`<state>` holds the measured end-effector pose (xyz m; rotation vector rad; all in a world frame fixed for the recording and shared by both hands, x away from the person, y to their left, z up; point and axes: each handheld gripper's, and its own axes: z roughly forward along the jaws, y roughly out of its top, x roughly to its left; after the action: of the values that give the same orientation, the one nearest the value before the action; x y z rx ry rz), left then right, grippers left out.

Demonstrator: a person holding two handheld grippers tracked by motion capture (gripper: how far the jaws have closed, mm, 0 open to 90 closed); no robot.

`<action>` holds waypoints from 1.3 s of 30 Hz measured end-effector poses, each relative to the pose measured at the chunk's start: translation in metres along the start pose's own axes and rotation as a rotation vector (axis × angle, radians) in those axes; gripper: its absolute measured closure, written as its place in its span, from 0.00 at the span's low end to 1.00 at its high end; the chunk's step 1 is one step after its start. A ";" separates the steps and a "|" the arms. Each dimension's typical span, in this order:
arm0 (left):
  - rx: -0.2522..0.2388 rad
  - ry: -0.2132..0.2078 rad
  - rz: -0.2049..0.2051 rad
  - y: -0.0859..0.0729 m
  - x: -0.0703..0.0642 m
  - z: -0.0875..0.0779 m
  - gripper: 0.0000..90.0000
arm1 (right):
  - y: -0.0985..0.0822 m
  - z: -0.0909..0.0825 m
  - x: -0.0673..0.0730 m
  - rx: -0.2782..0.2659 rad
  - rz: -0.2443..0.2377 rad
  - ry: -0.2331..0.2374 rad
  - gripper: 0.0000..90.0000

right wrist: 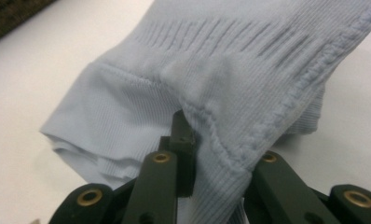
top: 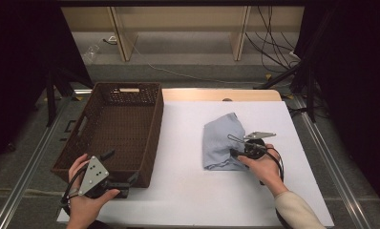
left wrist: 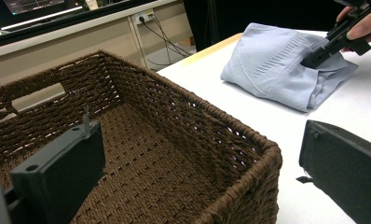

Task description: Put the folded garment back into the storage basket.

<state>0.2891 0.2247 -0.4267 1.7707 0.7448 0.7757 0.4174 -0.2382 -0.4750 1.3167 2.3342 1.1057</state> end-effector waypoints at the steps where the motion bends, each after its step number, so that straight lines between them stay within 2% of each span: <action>1: 0.000 0.000 0.000 0.000 0.000 0.000 0.00 | 0.000 0.000 0.000 0.000 0.000 0.000 0.87; 3: -0.002 0.000 -0.001 0.000 0.000 -0.001 0.00 | 0.001 -0.003 0.001 -0.021 0.019 0.021 0.87; 6: -0.003 -0.001 -0.001 0.000 0.000 -0.001 0.00 | 0.001 -0.005 0.002 -0.035 0.025 0.027 0.88; 13: -0.009 -0.001 -0.009 0.000 0.001 -0.001 0.00 | 0.008 -0.018 0.004 -0.123 0.005 -0.001 0.88; 19: -0.012 0.002 -0.004 0.001 0.000 -0.002 0.00 | 0.012 -0.023 0.006 -0.140 -0.035 -0.020 0.88; 28: -0.018 0.007 -0.006 0.001 0.001 -0.004 0.00 | 0.020 -0.027 0.014 -0.174 -0.083 0.002 0.88; 39: -0.016 0.009 -0.008 0.001 0.001 -0.003 0.00 | 0.026 -0.030 0.019 -0.190 -0.094 0.006 0.88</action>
<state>0.2875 0.2265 -0.4252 1.7494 0.7492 0.7827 0.4067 -0.2294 -0.4330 1.1266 2.2067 1.2669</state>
